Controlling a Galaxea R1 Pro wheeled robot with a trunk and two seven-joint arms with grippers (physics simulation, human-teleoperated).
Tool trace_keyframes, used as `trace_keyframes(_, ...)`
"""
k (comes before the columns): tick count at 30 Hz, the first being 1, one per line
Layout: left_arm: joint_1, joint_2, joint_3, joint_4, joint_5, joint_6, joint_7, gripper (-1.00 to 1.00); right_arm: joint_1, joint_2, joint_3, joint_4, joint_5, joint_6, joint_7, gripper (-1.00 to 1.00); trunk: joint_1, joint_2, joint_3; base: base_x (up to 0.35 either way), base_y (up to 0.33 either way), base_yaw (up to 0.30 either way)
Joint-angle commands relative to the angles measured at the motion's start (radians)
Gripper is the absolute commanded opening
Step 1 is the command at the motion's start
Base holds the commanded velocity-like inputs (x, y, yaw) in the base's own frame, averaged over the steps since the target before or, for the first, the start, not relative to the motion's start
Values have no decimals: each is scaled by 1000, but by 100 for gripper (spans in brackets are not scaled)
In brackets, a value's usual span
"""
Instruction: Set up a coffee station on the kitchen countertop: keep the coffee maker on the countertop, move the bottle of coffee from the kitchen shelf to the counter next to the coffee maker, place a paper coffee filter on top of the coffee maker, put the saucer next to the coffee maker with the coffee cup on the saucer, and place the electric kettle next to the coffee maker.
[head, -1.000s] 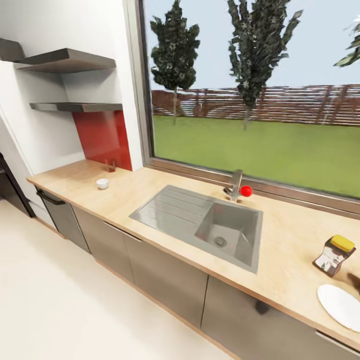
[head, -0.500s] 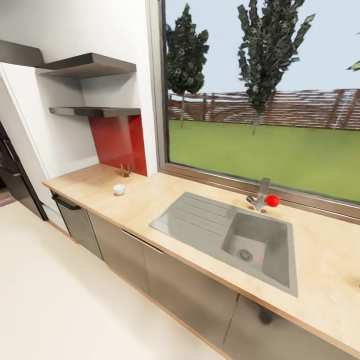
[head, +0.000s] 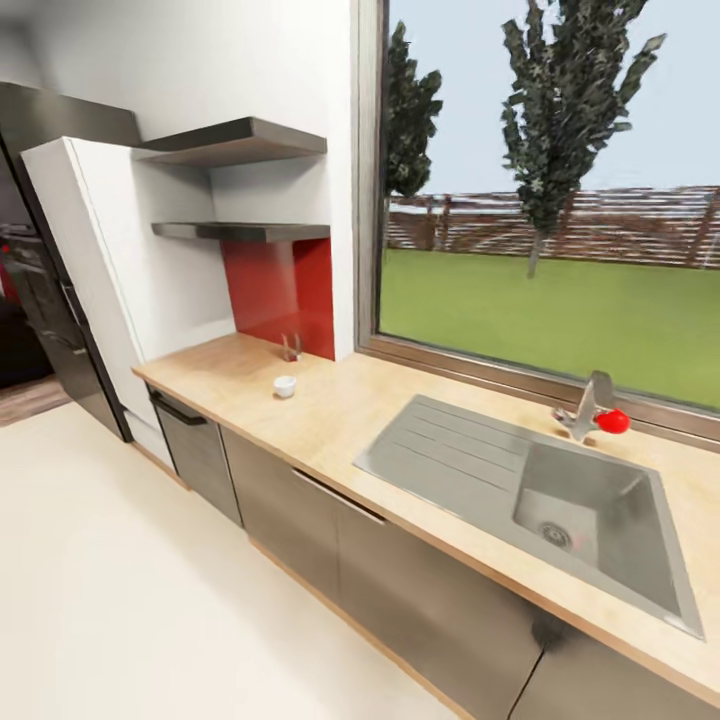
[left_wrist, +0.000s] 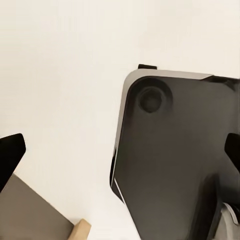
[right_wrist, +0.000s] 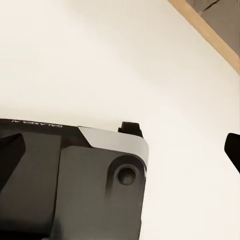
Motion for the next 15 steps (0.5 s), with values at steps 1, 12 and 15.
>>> trace_keyframes(1,-1,0,-6,1,9,-3,2,100,0,0,9,-2,-9,6,-5,100,1,-2,-2,97,333,257)
trace_keyframes(12,-1,1,-5,1,9,-4,2,100,0,1,9,-2,-8,6,-4,100,1,-2,0,124,333,276)
trace_keyframes(15,-1,1,-5,1,9,-4,2,100,0,0,9,-2,-9,7,-4,100,1,-2,0,146,333,186)
